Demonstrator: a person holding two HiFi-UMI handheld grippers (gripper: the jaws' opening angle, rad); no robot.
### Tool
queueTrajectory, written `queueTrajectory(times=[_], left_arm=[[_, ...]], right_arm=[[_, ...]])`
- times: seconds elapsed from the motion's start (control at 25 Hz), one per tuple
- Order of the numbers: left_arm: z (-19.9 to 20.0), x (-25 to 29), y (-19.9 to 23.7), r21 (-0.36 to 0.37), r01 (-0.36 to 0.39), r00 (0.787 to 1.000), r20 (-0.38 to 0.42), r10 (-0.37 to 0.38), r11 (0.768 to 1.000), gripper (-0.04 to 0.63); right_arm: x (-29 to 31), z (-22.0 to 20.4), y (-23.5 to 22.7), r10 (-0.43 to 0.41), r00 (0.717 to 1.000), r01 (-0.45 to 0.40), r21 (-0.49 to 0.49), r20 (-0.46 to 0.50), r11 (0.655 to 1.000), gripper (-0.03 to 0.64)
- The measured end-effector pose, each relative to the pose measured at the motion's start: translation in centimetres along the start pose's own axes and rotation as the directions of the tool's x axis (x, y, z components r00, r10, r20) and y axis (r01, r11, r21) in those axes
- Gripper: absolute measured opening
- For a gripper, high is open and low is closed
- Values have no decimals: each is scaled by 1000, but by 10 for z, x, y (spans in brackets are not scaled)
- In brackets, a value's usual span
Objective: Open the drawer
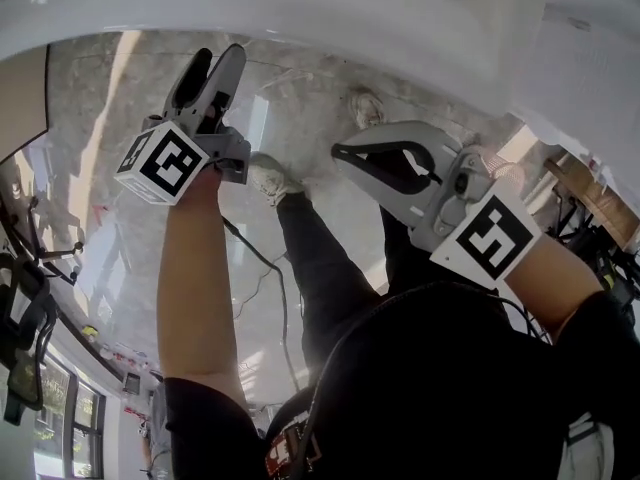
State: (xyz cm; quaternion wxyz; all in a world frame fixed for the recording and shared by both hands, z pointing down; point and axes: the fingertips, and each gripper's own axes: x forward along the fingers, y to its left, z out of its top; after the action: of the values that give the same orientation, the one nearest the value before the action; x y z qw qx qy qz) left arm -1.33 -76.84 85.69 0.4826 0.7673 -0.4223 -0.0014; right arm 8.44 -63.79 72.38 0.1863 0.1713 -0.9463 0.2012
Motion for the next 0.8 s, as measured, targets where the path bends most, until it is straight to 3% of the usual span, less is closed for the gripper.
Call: queueTrajectory(times=[0.2, 0.36, 0.56, 0.8], left_arm=[[12, 22, 18, -62, 24, 999, 48, -21, 998, 345], [10, 52, 19, -95, 53, 998, 43, -49, 994, 350], [15, 63, 31, -160, 102, 993, 74, -91, 982, 348], [16, 71, 25, -43, 144, 988, 56, -142, 989, 347]], right_arm=[[-1, -13, -5, -6, 1000, 6, 3, -6, 1000, -2], [-12, -24, -24, -53, 999, 53, 38, -8, 998, -2], [-10, -40, -23, -38, 999, 39, 31, -26, 999, -2], [-14, -44, -35, -31, 999, 32, 23, -39, 999, -2]])
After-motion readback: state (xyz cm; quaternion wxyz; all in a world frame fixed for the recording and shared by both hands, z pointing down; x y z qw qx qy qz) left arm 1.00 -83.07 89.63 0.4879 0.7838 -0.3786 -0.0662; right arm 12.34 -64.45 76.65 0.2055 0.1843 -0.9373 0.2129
